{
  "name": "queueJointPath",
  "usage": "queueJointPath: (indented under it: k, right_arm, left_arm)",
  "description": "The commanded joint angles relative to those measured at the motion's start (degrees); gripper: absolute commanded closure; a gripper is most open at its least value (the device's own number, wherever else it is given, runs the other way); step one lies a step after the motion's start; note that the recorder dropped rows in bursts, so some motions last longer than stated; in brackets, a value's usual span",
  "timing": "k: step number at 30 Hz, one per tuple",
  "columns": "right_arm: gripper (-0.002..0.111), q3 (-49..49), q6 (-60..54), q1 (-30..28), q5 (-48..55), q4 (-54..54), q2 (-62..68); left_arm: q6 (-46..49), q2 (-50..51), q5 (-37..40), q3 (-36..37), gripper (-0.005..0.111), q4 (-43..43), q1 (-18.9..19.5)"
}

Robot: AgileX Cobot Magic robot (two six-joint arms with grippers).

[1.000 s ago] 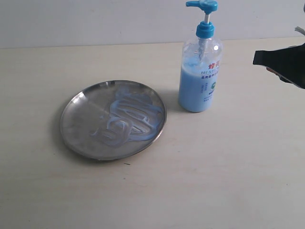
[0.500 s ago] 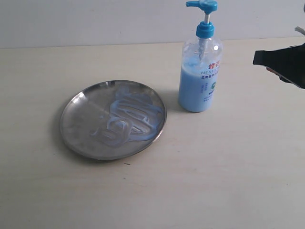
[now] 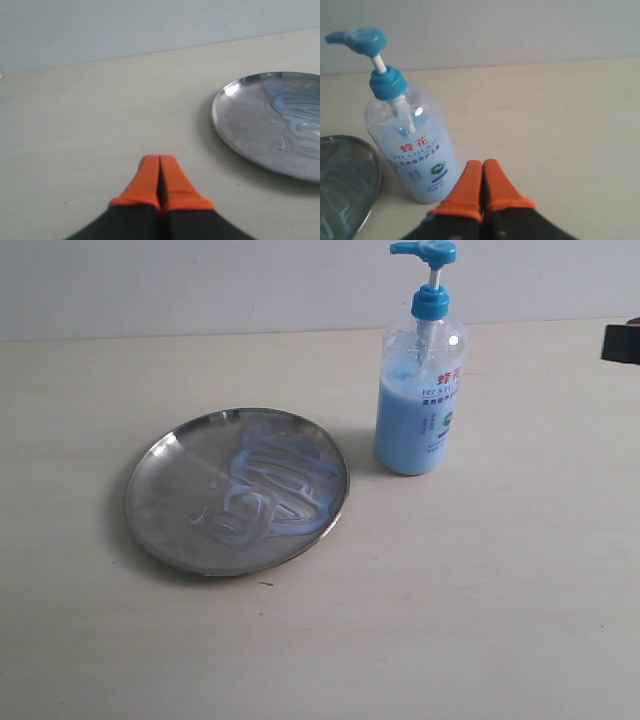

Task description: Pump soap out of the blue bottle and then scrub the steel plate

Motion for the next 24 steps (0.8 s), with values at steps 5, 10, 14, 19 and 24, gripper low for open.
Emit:
queueJointPath:
  k: [5,10,14,19,24]
  right_arm:
    - [0.108,0.5,-0.9,-4.6,7.4,-7.9,-13.1]
    - [0.108,7.3,-0.9,-5.7,4.6,-8.4,-22.3]
    - [0.108,13.7,0.1,-5.7,1.5,-8.0,-28.6]
    - [0.108,20.4,2.4,-5.5,0.8,-8.0,-38.9]
    - [0.108,23.6,2.0,-5.5,1.3,-7.2,-47.9]
  left_arm:
    - [-0.4,-0.3,0.0,0.2,0.107,-0.3,-0.4]
    - [-0.4,-0.3,0.0,0.2,0.107,-0.3,-0.4]
    - [-0.4,-0.3,0.0,0.2,0.107,-0.3,-0.4]
    - [-0.4,-0.3,0.0,0.2,0.107,-0.3,-0.4]
    - [-0.4,-0.3,0.0,0.2,0.107,-0.3,-0.4]
